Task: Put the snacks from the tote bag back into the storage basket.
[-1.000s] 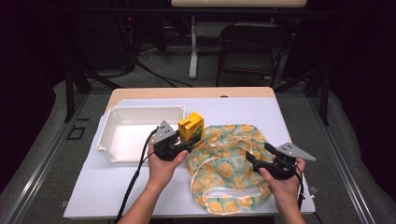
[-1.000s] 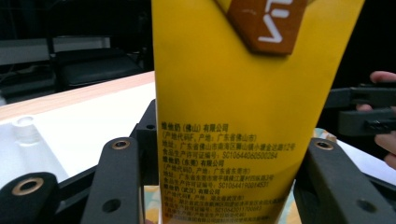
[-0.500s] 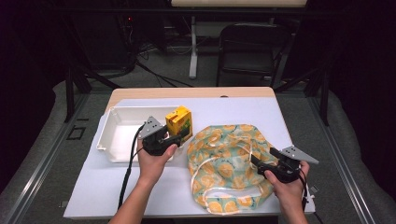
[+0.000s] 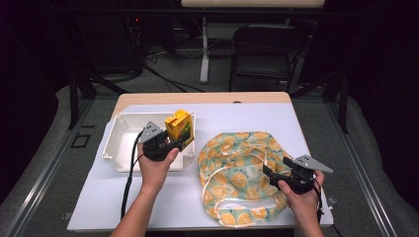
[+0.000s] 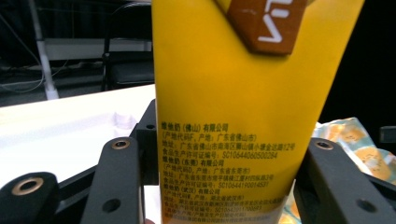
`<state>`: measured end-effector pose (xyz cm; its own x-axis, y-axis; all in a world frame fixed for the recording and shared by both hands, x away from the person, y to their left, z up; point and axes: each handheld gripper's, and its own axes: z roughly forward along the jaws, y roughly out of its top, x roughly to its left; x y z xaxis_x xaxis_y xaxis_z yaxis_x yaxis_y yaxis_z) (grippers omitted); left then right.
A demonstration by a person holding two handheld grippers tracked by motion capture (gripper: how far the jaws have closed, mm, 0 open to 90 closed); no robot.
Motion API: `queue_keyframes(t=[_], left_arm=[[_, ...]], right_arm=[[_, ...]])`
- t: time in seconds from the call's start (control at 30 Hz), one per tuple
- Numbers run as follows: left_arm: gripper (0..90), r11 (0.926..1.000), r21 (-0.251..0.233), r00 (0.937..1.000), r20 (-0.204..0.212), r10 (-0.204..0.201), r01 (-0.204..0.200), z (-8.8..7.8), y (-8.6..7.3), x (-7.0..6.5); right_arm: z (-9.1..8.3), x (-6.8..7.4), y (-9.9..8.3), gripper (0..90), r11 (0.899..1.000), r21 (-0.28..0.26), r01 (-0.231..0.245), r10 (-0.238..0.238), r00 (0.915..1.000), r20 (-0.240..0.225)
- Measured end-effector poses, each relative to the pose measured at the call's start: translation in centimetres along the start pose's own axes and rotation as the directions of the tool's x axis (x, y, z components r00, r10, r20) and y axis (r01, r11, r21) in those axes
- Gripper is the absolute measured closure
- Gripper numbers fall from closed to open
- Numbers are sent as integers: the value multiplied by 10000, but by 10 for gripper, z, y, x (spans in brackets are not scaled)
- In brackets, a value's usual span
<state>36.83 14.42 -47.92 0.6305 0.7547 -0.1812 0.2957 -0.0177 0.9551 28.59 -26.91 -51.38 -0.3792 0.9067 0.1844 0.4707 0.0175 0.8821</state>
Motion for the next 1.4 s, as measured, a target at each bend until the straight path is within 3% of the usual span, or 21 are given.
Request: queue_keyframes(t=[0.33, 0.43, 0.53, 0.73, 0.83, 0.97, 1.1, 1.3, 1.4], left_arm=[[519, 9989, 72, 9986, -281, -453, 456, 13, -21, 25], [519, 9988, 274, 9982, -461, -385, 398, 20, -28, 30], [517, 9959, 508, 9956, -598, -716, 747, 29, -36, 36], [516, 9903, 1081, 9929, -898, -774, 870, 39, -46, 42], [516, 9901, 1152, 9947, -740, -717, 799, 43, -46, 42], [517, 9816, 1710, 9943, -781, -726, 851, 47, -45, 44], [517, 9751, 2149, 9962, -779, -394, 554, 52, -44, 41], [510, 9614, 2703, 9917, -1279, -160, 504, 58, -46, 37], [508, 9519, 3021, 9916, -1286, -130, 517, 60, -46, 38]], right_arm=[[1, 2, -1, 149, 10000, 63, 64, -64, 10000, -2], [3, 1, -2, 149, 9999, 99, 66, -65, 10000, -45], [4, 2, -2, 149, 9999, 125, 71, -71, 10000, 8], [4, 0, -3, 149, 9999, 120, 101, -100, 9999, -40], [4, -1, -3, 150, 9998, 175, 117, -116, 9999, -25], [5, -1, -3, 151, 9998, 181, 87, -86, 10000, -48], [5, 0, -3, 151, 9997, 195, 123, -122, 9999, -41], [6, -1, -4, 152, 9998, 211, 71, -71, 10000, -13], [6, -2, -4, 153, 9998, 208, 70, -70, 10000, -4]])
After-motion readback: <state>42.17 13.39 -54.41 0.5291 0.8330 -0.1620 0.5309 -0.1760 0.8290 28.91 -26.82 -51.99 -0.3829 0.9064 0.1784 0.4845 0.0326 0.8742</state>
